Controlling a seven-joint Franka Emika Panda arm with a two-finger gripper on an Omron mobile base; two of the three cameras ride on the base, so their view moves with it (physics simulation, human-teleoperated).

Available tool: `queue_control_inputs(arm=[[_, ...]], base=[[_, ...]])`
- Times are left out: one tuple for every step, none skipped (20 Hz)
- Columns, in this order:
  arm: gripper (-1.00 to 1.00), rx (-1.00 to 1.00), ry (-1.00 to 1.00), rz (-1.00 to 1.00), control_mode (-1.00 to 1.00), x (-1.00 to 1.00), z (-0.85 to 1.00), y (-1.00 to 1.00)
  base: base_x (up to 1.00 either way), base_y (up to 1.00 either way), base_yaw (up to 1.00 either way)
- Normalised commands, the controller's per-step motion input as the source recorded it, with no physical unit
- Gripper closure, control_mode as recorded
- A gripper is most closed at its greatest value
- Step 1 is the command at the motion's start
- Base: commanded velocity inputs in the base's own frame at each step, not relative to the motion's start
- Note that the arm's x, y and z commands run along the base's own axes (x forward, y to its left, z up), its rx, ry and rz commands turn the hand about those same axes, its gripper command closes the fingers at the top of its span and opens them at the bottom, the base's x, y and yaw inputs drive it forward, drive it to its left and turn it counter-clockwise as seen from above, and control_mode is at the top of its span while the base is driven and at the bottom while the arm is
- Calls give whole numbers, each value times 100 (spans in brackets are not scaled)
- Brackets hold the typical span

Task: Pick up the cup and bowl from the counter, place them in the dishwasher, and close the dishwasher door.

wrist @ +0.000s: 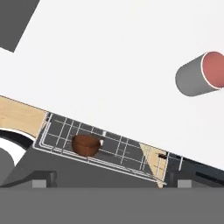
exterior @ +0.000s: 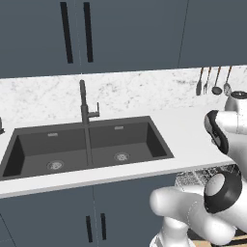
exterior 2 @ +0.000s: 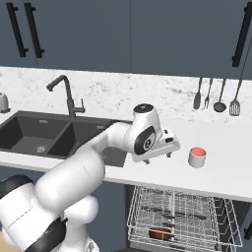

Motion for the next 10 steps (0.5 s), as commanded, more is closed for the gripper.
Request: queue_control_inputs(arm=[[-100, 0, 0, 0, -100, 13, 0, -51], [-100, 1, 0, 0, -100, 14, 5, -54], [-100, 3, 0, 0, -100, 9, 6, -55], [-100, 4, 0, 0, -100, 9, 0, -54], [-100, 6, -1, 2, -100, 1, 4, -50], [-100, 12, -1, 5, -100, 0, 0, -48], [-100, 15, 0, 7, -100, 0, 0, -49], [-100, 18, 0, 9, -100, 0, -10, -44], [-100, 16, 0, 7, -100, 0, -9, -29], [-100, 13, 0, 6, -100, 5, 0, -22]], base=[[0, 0, 0], [0, 0, 0], [0, 0, 0], [0, 0, 0], [0, 0, 0], [0, 0, 0], [0, 0, 0], [0, 0, 0], [0, 0, 0], [0, 0, 0]])
